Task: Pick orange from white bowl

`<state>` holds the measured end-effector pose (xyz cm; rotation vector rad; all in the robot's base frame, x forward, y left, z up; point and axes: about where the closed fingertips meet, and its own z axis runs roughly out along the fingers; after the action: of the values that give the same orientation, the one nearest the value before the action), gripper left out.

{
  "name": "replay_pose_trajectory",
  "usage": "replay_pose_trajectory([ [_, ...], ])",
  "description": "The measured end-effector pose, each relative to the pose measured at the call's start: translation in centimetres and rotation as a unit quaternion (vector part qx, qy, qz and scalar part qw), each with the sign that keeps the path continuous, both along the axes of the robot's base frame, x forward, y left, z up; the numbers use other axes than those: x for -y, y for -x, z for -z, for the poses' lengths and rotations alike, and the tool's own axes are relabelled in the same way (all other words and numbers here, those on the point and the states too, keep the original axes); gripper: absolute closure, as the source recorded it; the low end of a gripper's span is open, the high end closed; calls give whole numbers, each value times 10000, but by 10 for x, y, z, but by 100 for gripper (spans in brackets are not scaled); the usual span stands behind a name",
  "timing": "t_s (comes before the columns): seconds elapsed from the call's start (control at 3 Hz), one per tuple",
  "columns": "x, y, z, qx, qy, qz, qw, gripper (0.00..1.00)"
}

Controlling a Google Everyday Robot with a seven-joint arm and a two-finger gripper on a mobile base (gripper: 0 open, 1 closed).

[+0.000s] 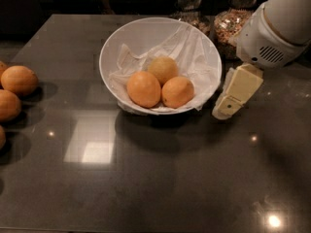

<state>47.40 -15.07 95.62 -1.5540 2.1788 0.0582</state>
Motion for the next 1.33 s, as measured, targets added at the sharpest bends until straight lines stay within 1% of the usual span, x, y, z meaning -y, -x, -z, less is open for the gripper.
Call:
replay_pose_trajectory([
  [0.33,0,0,0,0,0,0,10000,0],
  [0.67,-20,-5,13,2,-230,-36,9997,0],
  [1.0,-46,-18,30,-148,-573,99,9982,0],
  [1.33,-62,-30,36,-136,-728,186,9971,0],
])
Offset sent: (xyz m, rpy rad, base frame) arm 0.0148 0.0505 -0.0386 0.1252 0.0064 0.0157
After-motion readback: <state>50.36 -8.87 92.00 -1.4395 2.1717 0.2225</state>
